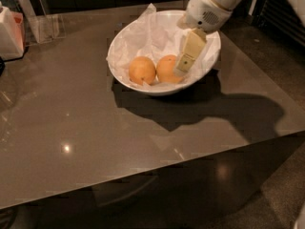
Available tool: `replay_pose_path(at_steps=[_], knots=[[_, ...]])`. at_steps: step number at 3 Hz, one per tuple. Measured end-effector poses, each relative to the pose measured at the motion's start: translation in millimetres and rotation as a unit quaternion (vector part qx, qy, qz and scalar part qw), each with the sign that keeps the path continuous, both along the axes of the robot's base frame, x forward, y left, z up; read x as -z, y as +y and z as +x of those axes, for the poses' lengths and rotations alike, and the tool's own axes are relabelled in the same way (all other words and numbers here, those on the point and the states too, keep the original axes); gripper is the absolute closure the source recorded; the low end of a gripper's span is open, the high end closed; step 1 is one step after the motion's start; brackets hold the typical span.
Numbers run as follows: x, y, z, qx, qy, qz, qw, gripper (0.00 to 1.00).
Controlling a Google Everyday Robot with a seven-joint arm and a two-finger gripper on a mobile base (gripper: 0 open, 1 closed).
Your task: Pick orange from white bowl
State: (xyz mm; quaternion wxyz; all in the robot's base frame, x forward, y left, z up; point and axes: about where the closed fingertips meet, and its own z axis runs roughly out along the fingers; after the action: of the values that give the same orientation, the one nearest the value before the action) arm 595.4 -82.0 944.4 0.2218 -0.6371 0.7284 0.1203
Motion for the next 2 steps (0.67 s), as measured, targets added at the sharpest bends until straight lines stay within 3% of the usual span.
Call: replay_pose_path(at_steps=[1, 2], knots=[[1.4, 4.6, 3.8, -0.003, 0.000, 0.002, 1.0000, 0.09], [0.6, 4.3, 5.3, 0.006, -0.008, 0.012, 0.9999, 0.11]])
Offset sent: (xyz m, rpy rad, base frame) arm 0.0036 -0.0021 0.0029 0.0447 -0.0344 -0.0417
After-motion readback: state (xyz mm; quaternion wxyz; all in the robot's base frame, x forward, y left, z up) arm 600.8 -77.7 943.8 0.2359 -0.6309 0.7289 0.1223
